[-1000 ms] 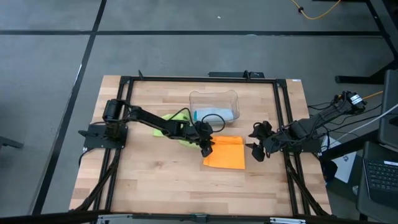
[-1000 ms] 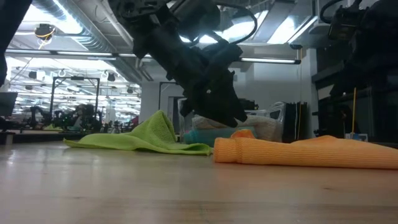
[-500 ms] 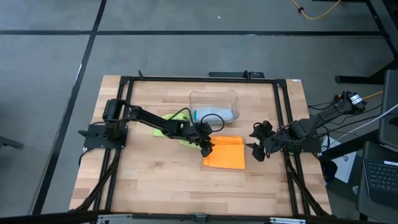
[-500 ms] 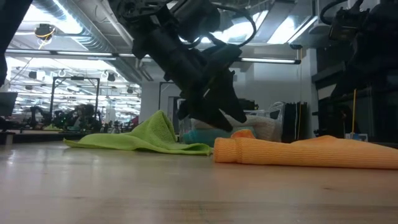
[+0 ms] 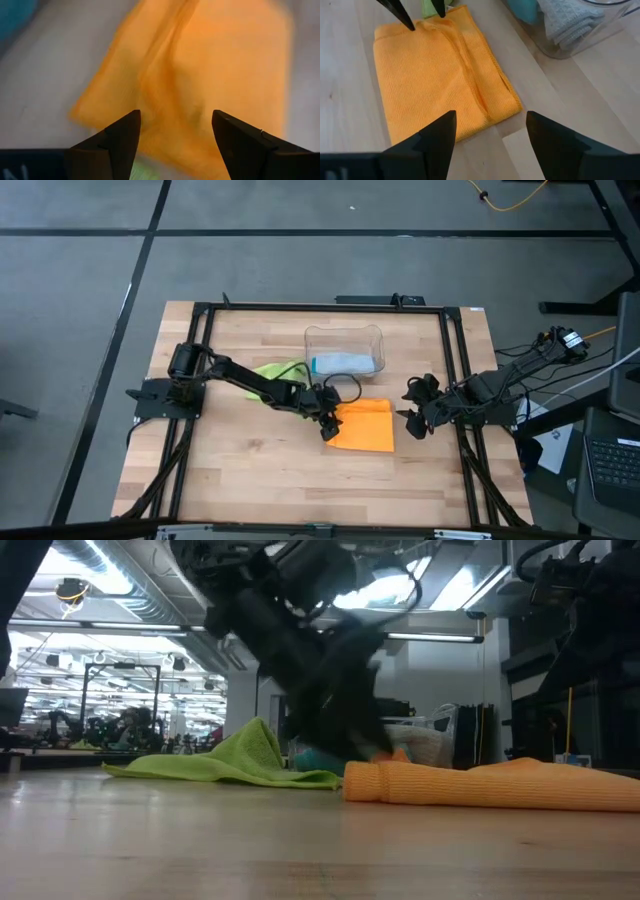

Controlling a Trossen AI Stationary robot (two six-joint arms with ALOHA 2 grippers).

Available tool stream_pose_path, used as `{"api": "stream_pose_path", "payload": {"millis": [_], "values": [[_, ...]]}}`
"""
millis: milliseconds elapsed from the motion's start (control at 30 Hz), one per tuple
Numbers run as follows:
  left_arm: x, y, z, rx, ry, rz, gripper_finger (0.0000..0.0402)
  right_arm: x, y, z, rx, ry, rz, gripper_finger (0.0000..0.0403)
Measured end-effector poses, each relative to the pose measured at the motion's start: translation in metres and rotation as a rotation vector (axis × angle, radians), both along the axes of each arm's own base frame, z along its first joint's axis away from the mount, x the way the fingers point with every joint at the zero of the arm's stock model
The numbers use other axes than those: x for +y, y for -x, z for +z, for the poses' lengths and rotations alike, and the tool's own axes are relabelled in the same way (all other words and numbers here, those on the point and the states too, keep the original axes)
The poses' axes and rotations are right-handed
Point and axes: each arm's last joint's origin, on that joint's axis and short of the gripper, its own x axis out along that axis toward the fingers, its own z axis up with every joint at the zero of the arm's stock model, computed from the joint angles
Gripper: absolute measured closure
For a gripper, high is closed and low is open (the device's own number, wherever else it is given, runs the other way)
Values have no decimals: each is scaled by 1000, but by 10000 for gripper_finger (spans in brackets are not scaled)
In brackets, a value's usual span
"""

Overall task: Fold microfiber towels
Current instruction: Fold the yellow towel

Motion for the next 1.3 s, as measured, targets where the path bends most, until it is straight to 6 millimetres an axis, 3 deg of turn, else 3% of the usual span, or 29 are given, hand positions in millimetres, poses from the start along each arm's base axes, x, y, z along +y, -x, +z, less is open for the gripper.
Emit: {"api": "stream_pose_path", "payload": {"millis": [433,600,833,1100,1300], "values": [[5,-2,-1,-15,-36,23,170,0,0,0,-3,-20,-22,159],[3,-2,-1,-12,-16,1,208,1,2,-7,20,-103,-32,159],[4,-2,-1,-11,-23,-8,259,0,6,-38,1,-179,-75,159],[4,-2,-2,-10,-40,-23,300,2,2,-38,-61,-198,-75,159],[4,-2,-2,-10,-45,-29,358,4,-3,-45,-31,-179,-76,160]]}}
